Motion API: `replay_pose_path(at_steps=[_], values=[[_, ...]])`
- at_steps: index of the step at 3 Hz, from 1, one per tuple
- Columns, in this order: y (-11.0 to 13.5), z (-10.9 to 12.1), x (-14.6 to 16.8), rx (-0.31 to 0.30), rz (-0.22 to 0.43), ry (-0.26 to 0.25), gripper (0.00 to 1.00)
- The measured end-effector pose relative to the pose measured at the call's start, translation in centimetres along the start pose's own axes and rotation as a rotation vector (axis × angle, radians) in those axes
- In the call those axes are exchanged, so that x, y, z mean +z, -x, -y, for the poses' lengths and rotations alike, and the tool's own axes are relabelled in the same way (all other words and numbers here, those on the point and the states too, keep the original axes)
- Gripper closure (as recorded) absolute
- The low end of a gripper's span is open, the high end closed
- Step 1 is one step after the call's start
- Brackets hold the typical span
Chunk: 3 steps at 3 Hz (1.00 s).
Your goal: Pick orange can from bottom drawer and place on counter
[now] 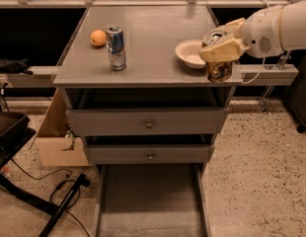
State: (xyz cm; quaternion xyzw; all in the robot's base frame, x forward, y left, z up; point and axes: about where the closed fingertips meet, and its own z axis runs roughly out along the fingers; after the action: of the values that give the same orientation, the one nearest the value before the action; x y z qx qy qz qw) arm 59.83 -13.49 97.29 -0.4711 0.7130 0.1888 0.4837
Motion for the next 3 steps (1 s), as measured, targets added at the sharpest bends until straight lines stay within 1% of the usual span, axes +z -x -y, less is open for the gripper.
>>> replay_pose_path(at_steps=[1,2,3], values=[[-0.1,-0.1,0.1,0.001,-0.002,0.003,1.0],[1.1,1.5,1.2,-0.025,-0.001,0.012,1.0],[1.8,4.7,4.4,-0.029,-0.018,0.035,1.0]])
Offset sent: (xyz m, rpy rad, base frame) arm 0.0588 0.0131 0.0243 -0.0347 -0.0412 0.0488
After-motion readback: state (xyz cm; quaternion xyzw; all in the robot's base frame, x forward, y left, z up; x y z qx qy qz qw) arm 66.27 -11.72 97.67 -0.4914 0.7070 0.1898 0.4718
